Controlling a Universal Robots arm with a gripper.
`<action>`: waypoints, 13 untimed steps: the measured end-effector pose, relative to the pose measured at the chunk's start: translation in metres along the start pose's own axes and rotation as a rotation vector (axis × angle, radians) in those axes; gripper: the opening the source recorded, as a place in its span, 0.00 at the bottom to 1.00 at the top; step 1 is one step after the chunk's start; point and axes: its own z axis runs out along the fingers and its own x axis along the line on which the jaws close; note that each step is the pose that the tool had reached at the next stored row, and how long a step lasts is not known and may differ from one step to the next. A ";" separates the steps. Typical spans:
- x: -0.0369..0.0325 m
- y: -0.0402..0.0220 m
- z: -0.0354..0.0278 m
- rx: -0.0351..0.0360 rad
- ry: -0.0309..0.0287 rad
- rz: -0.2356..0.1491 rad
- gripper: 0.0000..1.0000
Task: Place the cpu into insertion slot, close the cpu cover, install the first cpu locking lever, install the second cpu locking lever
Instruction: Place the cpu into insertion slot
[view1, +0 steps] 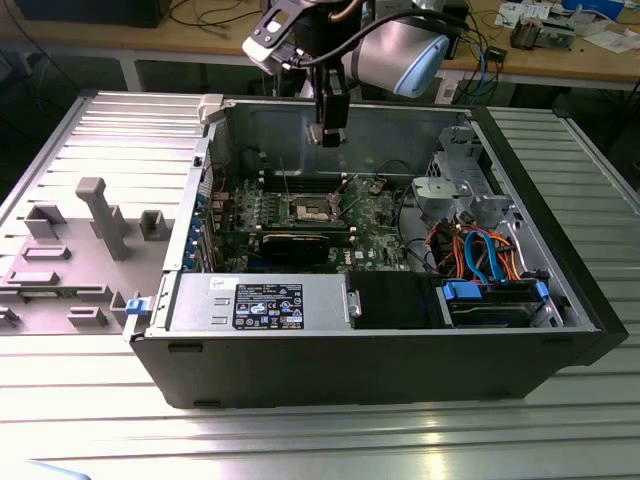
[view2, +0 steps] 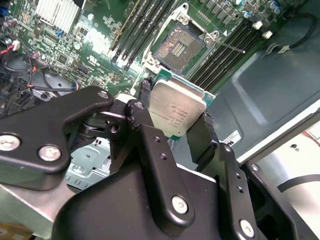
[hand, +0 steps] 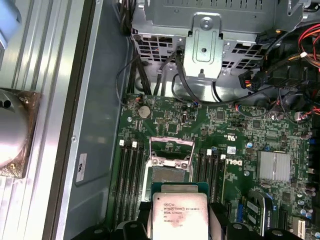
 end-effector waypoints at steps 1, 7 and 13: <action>0.0000 0.0000 0.0002 -0.0002 -0.0009 0.010 0.54; 0.0001 -0.0007 0.0034 -0.0020 -0.0090 0.100 0.54; 0.0027 -0.0027 0.0179 -0.0017 -0.0090 0.103 0.54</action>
